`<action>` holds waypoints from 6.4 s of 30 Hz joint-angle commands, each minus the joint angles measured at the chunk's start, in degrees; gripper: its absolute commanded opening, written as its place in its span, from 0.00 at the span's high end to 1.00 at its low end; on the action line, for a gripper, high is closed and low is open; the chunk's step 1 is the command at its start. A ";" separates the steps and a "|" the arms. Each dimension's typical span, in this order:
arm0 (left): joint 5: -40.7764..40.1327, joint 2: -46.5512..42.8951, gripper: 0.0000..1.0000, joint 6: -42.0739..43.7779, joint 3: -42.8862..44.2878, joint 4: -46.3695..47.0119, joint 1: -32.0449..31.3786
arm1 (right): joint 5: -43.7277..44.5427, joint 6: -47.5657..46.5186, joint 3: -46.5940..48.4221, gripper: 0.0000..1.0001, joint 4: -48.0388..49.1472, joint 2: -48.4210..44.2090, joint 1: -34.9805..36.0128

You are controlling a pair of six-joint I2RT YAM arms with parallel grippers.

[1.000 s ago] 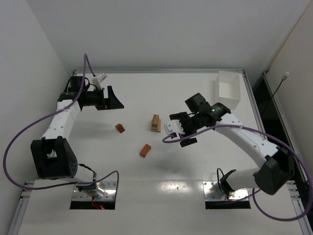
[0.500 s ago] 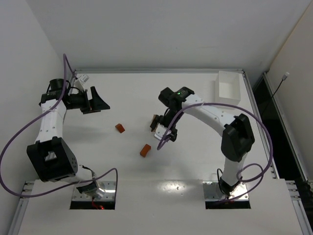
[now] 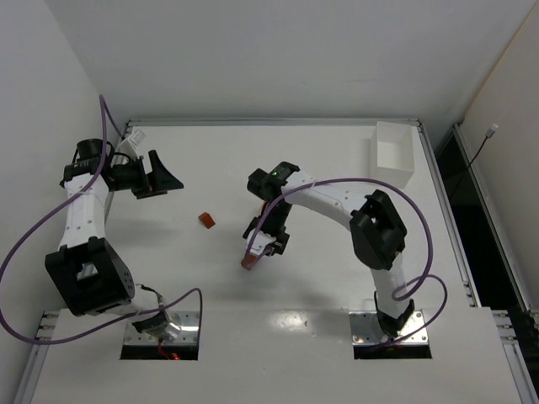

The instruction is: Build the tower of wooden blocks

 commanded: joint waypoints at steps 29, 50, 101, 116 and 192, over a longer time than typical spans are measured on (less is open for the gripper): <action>-0.21 -0.02 0.08 -1.71 -0.31 1.58 1.62 | 9.29 15.29 4.91 0.47 9.93 10.09 4.85; -0.21 1.04 0.08 -2.24 -0.31 1.58 1.62 | 11.05 18.62 4.29 0.70 13.27 14.05 4.85; -49.43 -13.38 0.00 -26.32 -3.03 5.27 -1.89 | 47.69 157.49 6.49 1.00 21.00 -9.07 -5.26; -48.38 -14.43 0.00 -26.85 -5.84 6.32 -1.89 | 56.93 160.83 7.19 1.00 21.61 -2.74 0.63; -46.09 -14.43 0.00 -27.91 -9.62 8.96 -1.89 | 58.51 166.99 10.27 1.00 20.99 5.35 1.16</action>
